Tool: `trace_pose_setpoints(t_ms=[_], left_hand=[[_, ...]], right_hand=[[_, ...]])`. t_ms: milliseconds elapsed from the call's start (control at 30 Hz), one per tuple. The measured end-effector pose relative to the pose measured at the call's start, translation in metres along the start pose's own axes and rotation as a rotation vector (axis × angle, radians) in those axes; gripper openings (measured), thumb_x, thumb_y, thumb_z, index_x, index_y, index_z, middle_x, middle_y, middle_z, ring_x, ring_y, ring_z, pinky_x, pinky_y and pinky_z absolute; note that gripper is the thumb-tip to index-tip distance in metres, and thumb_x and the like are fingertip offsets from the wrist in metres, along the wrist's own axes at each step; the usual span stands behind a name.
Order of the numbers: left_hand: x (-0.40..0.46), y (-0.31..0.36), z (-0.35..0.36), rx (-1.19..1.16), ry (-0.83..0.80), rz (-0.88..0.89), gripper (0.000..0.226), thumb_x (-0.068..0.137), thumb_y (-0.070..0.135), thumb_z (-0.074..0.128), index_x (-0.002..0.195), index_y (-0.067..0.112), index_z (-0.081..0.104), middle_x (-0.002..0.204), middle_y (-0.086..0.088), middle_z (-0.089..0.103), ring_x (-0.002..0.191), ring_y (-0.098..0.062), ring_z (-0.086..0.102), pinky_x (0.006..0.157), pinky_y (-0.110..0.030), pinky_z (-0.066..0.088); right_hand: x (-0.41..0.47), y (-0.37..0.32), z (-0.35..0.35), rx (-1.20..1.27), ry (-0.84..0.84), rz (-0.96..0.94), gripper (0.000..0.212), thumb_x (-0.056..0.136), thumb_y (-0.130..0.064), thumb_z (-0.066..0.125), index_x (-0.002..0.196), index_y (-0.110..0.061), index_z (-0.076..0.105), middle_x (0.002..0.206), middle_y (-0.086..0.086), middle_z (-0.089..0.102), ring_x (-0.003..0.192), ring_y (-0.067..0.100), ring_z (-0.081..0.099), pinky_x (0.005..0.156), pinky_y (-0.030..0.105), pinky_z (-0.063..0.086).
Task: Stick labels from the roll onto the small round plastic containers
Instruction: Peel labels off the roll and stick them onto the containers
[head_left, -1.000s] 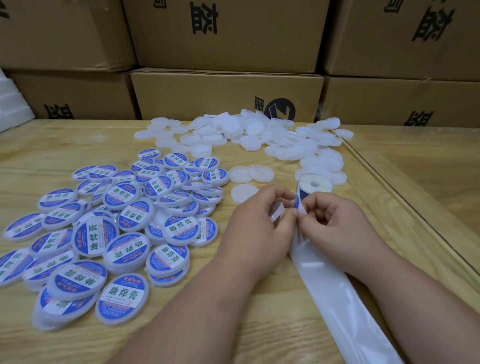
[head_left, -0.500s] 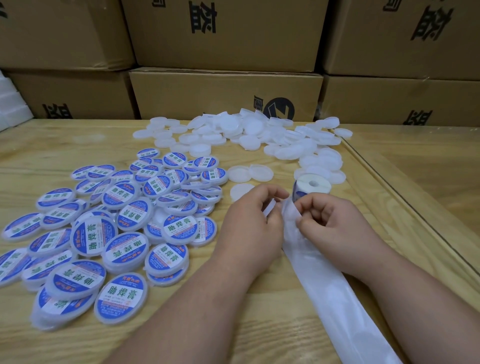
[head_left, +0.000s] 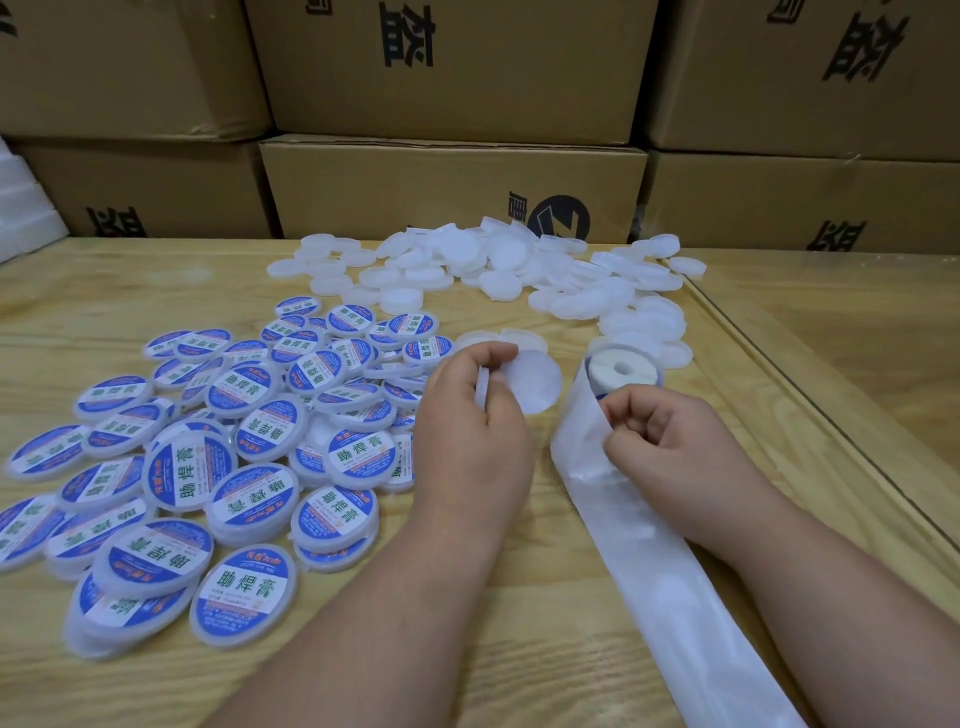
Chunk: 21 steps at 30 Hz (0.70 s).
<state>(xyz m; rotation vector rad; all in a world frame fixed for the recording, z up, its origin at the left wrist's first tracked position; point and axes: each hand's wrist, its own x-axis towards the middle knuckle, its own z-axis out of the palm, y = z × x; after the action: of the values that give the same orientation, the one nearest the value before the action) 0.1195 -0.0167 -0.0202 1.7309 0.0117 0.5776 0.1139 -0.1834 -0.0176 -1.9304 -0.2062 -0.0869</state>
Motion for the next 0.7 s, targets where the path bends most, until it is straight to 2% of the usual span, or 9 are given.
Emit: trace_pose_setpoints(t_ms=[67, 133, 233, 333, 500, 700], left_hand=[[-0.0017, 0.0025, 0.0002, -0.048, -0.026, -0.029, 0.023, 0.089, 0.025, 0.048, 0.095, 0.039, 0.065, 0.106, 0.022, 0.068, 0.105, 0.013, 0.056, 0.083, -0.001, 0.039], [-0.0034, 0.0037, 0.0012, -0.094, -0.062, -0.058, 0.026, 0.081, 0.027, 0.048, 0.093, 0.035, 0.07, 0.102, 0.021, 0.07, 0.099, 0.013, 0.059, 0.076, 0.0, 0.039], [-0.0052, 0.0056, 0.0027, -0.133, -0.104, -0.081, 0.029, 0.075, 0.024, 0.049, 0.089, 0.031, 0.074, 0.093, 0.02, 0.072, 0.091, 0.009, 0.062, 0.069, -0.003, 0.042], [-0.0052, 0.0077, 0.0023, -0.147, -0.121, -0.095, 0.029, 0.073, 0.024, 0.05, 0.086, 0.03, 0.075, 0.089, 0.026, 0.071, 0.086, 0.009, 0.063, 0.066, -0.004, 0.042], [-0.0058, 0.0074, 0.0012, -0.137, -0.134, -0.125, 0.027, 0.072, 0.027, 0.051, 0.083, 0.033, 0.075, 0.088, 0.018, 0.073, 0.072, 0.004, 0.062, 0.06, -0.011, 0.043], [-0.0054, 0.0081, -0.0007, -0.206, -0.163, -0.13, 0.022, 0.079, 0.032, 0.054, 0.084, 0.029, 0.075, 0.086, 0.013, 0.073, 0.077, -0.008, 0.066, 0.067, -0.02, 0.047]], right_hand=[[0.0003, 0.0018, 0.0007, 0.016, 0.016, -0.031, 0.021, 0.089, -0.002, 0.061, 0.079, -0.02, 0.068, 0.056, -0.004, 0.043, 0.051, 0.01, 0.036, 0.046, 0.017, 0.032], [0.0015, 0.0023, 0.0031, 0.067, 0.076, -0.087, 0.026, 0.092, -0.001, 0.064, 0.082, -0.024, 0.069, 0.057, -0.008, 0.047, 0.052, 0.008, 0.04, 0.048, 0.014, 0.036], [0.0025, 0.0003, 0.0058, 0.133, 0.172, -0.187, 0.033, 0.09, 0.0, 0.069, 0.091, -0.032, 0.068, 0.067, -0.014, 0.054, 0.059, 0.007, 0.047, 0.054, 0.014, 0.042], [0.0028, -0.0016, 0.0064, 0.082, 0.2, -0.264, 0.039, 0.085, -0.002, 0.072, 0.089, -0.041, 0.069, 0.079, -0.018, 0.058, 0.061, 0.009, 0.048, 0.058, 0.014, 0.043], [0.0023, -0.0029, 0.0072, -0.011, 0.205, -0.3, 0.037, 0.082, 0.003, 0.074, 0.082, -0.034, 0.072, 0.087, -0.01, 0.06, 0.06, 0.006, 0.048, 0.06, 0.01, 0.04], [0.001, -0.0065, 0.0075, -0.014, 0.241, -0.302, 0.039, 0.083, 0.006, 0.073, 0.08, -0.032, 0.072, 0.081, -0.015, 0.059, 0.059, 0.005, 0.048, 0.061, 0.01, 0.039]])
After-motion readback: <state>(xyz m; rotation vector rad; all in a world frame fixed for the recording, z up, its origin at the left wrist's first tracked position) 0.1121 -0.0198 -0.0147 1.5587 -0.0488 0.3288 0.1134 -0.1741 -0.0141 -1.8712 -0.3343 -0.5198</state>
